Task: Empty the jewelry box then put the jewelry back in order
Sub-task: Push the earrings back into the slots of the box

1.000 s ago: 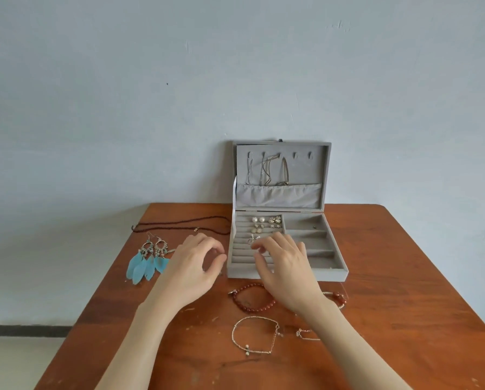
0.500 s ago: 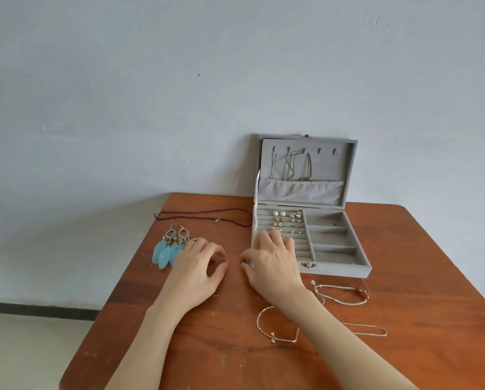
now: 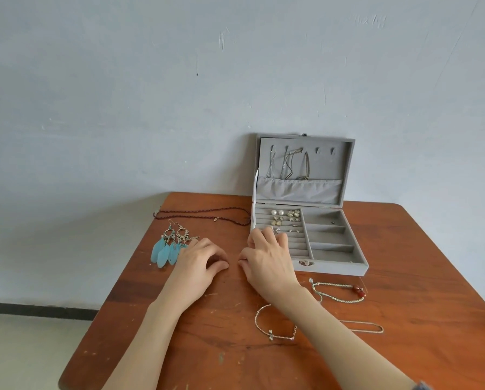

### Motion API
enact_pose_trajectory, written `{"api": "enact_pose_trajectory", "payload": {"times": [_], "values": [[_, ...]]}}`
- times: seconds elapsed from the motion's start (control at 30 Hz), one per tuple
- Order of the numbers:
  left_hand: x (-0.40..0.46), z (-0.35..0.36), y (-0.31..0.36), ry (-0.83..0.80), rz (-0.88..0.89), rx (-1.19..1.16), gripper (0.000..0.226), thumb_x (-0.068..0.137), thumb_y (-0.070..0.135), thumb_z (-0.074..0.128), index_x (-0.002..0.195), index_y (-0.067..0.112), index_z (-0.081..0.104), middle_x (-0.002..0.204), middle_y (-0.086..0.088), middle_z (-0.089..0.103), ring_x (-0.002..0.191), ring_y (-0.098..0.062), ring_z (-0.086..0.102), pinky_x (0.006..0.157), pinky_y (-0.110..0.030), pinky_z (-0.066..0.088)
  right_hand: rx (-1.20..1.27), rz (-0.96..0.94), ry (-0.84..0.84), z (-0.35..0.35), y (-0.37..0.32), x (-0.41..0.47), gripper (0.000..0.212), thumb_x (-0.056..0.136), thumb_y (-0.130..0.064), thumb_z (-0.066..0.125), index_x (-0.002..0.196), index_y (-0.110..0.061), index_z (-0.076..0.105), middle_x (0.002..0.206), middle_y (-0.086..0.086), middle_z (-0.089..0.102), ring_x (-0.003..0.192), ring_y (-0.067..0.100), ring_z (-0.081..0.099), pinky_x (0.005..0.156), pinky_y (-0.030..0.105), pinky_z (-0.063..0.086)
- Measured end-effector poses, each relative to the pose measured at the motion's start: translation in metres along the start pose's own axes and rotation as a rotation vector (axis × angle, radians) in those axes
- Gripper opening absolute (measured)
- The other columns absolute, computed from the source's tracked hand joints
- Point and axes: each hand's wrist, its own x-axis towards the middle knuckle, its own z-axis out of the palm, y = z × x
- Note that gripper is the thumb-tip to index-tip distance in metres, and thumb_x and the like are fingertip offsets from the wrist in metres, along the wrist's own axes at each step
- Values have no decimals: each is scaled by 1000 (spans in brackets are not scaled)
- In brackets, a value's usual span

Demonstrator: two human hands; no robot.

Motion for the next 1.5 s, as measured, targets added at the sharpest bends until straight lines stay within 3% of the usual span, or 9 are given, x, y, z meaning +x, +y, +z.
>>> {"api": "enact_pose_trajectory", "payload": {"times": [0.13,0.23,0.4,0.6,0.73,0.83,1.03,1.33,1.5], "values": [[2,-2,-1,-32,-60,-55,6,82,18,67,86,22,69,88,14,54,91,-8,50,80,-19,39,23,-10,5,0,1,-1,13,57,-27,82,55,-22,70,72,-2,58,70,22,58,59,34,44],[4,-2,0,-45,-91,-31,6,83,18,66,86,21,70,88,14,53,92,-7,49,81,-19,38,58,15,-16,1,1,-2,12,56,-28,82,56,-23,71,73,-2,58,71,22,58,60,35,44],[5,-1,4,-48,-103,30,9,87,19,61,91,17,69,93,9,54,95,-9,50,83,-21,38,115,22,-41,4,2,-2,10,72,-26,72,73,-16,75,89,4,59,88,28,53,75,41,38],[2,-4,5,-35,-90,39,11,89,17,57,91,15,67,93,7,55,95,-8,48,82,-17,35,103,6,6,6,3,-3,13,60,-30,81,60,-21,72,77,-1,59,74,23,58,63,36,45],[2,-6,8,-21,-91,18,9,89,14,57,87,14,66,89,8,57,91,-10,51,78,-17,34,269,38,7,7,9,-4,12,79,-27,68,80,-17,73,91,4,57,92,27,52,79,38,35],[4,-5,15,8,-95,-37,9,88,13,58,87,18,66,87,10,59,85,-7,54,72,-11,36,430,126,18,4,15,-2,17,86,-31,61,89,-19,72,93,-4,46,101,20,43,80,29,25],[16,-1,43,27,-83,-176,13,82,11,66,83,23,67,81,16,62,78,2,56,68,0,38,688,338,12,-6,48,-2,14,85,-27,63,87,-15,70,93,-5,46,101,17,40,94,33,34],[47,25,77,-14,-44,-193,9,83,16,66,82,24,66,75,15,59,69,2,52,64,-2,38,521,419,-122,-4,118,1,18,88,-29,59,90,-16,69,101,-6,40,110,20,36,90,32,30],[68,38,87,-22,18,-172,8,84,14,64,87,19,71,80,14,60,68,7,50,65,1,36,484,401,-191,2,132,15,20,89,-30,58,94,-15,69,115,1,46,116,22,32,97,34,29]]}}
